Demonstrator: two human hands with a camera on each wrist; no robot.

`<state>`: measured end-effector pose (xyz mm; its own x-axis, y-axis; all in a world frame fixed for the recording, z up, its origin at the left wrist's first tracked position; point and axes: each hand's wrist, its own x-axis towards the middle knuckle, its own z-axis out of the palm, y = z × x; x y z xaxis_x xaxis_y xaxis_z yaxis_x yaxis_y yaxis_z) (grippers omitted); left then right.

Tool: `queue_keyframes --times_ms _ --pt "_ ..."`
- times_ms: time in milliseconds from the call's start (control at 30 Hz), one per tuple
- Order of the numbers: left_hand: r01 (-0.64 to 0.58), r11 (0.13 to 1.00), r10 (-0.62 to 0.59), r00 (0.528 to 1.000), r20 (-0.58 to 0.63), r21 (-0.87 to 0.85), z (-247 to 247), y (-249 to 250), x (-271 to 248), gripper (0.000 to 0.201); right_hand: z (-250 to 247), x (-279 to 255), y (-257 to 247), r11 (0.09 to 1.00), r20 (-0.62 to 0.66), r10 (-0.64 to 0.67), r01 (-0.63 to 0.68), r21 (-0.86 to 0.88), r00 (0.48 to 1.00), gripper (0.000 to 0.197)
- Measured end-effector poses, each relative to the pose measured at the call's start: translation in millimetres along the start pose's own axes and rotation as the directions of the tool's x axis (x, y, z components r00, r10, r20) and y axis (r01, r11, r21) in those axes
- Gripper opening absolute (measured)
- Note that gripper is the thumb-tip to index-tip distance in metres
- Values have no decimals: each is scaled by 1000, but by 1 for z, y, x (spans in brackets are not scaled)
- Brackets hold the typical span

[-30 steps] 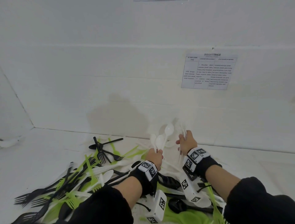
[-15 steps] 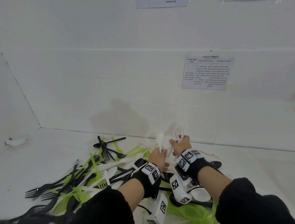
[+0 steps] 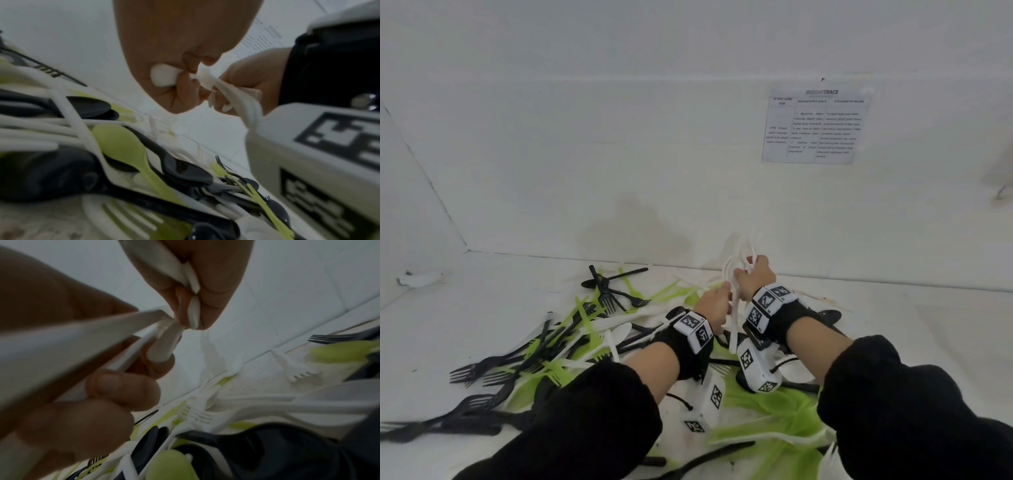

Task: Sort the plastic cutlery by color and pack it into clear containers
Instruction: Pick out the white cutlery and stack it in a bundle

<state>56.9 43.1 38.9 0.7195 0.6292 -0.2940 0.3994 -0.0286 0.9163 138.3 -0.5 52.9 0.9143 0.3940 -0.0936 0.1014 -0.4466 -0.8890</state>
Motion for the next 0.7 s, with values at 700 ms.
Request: queue_keyframes --times_ms 700 --pt "-97 984 86 993 80 147 1 -22 -16 42 2 -17 2 996 -14 -87 87 -23 996 34"
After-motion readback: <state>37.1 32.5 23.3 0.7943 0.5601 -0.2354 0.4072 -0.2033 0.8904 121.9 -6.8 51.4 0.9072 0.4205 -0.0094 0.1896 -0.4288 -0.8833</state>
